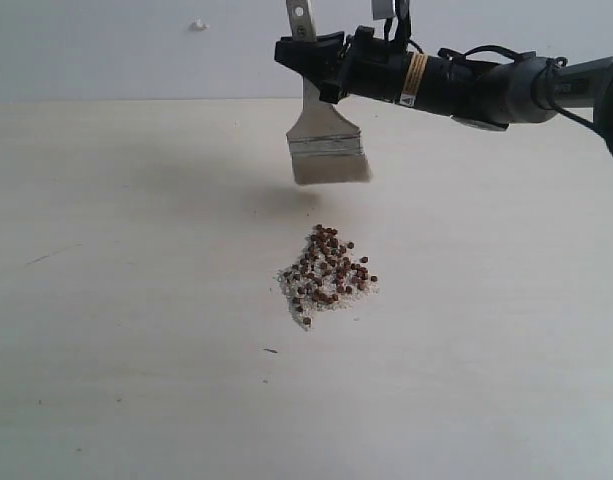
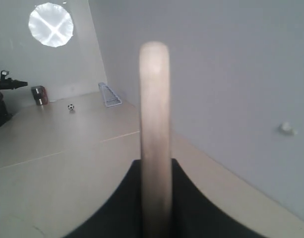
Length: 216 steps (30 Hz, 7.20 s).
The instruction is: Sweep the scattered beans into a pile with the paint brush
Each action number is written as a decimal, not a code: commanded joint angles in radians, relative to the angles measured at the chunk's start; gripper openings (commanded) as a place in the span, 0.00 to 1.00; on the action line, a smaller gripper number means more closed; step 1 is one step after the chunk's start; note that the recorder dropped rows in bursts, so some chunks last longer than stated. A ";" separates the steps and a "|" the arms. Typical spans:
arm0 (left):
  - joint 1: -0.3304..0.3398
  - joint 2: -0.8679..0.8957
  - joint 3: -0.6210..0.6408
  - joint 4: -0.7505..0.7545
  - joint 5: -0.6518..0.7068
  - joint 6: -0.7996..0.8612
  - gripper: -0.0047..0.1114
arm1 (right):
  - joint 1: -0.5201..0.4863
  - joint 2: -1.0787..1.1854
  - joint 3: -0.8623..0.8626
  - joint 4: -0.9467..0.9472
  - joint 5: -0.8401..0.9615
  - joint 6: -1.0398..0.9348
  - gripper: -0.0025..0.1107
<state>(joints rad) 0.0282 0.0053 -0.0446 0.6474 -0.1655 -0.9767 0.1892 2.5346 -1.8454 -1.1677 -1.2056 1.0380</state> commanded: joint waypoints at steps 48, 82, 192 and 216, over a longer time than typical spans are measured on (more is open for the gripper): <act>0.001 -0.005 0.006 0.004 0.003 0.004 0.04 | 0.036 -0.059 -0.026 -0.427 -0.015 0.292 0.02; 0.001 -0.005 0.006 0.004 0.003 0.004 0.04 | 0.033 -0.009 -0.026 -0.289 -0.015 0.224 0.02; 0.001 -0.005 0.006 0.004 0.003 0.004 0.04 | -0.143 -0.823 1.081 0.110 0.296 0.099 0.02; 0.001 -0.005 0.006 0.004 0.003 0.004 0.04 | -0.035 -0.933 1.156 0.153 0.253 -0.151 0.02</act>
<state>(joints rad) 0.0282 0.0053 -0.0446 0.6474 -0.1655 -0.9767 0.1227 1.6107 -0.7408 -1.1410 -0.8131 1.0864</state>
